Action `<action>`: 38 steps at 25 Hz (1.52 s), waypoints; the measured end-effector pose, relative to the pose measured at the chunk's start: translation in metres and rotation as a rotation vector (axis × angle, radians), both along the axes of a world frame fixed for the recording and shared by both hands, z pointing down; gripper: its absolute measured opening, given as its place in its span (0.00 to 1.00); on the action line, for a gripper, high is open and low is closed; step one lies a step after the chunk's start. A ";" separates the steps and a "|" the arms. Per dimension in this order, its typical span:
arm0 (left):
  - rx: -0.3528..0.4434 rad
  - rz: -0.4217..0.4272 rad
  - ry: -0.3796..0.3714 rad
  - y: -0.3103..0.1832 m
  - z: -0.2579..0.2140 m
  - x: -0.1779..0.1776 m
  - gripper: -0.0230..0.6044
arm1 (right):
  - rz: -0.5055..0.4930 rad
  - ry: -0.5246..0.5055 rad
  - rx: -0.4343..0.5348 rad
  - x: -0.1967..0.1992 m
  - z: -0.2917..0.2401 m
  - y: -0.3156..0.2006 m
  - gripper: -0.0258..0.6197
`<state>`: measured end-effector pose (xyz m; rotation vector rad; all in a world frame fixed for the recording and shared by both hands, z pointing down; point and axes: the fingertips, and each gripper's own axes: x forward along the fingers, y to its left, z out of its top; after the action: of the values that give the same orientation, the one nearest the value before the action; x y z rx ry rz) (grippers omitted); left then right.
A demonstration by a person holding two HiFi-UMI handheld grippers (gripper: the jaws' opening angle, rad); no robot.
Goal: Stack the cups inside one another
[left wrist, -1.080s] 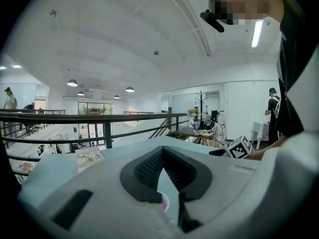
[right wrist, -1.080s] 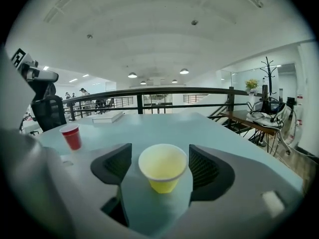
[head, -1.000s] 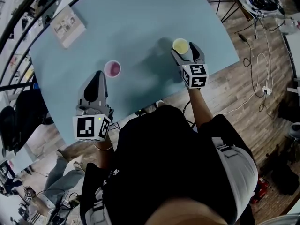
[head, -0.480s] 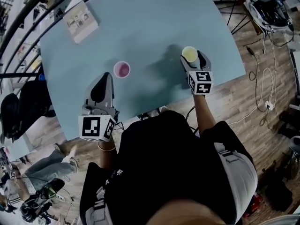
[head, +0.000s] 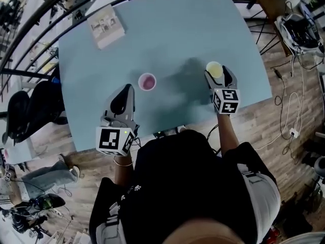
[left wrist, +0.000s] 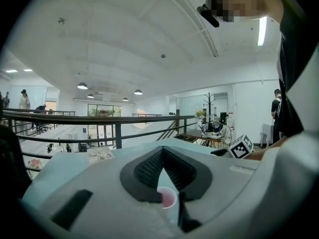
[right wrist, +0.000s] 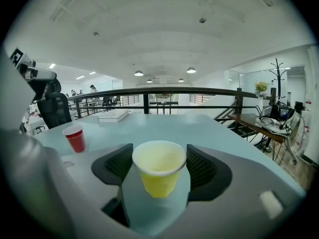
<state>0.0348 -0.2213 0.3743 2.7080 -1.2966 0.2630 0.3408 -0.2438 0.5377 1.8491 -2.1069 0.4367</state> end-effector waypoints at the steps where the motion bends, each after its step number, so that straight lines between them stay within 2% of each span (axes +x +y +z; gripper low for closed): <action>1: 0.001 -0.003 0.002 0.000 -0.001 -0.002 0.01 | -0.008 -0.005 0.011 -0.005 -0.005 -0.002 0.57; 11: 0.023 -0.068 0.017 0.008 -0.007 -0.038 0.01 | -0.107 -0.032 0.118 -0.053 -0.056 -0.020 0.57; 19: 0.030 -0.136 0.022 0.017 -0.008 -0.073 0.01 | -0.249 -0.073 0.177 -0.118 -0.086 -0.032 0.57; 30: 0.038 -0.272 0.028 0.035 -0.010 -0.125 0.01 | -0.474 -0.128 0.176 -0.212 -0.096 -0.037 0.57; 38: 0.025 -0.360 0.032 0.052 -0.008 -0.150 0.01 | -0.604 -0.157 0.158 -0.258 -0.096 -0.031 0.57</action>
<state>-0.1154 -0.1694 0.3661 2.4228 -1.7499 0.1635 0.0823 -0.2746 0.4419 1.1743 -2.7210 0.2744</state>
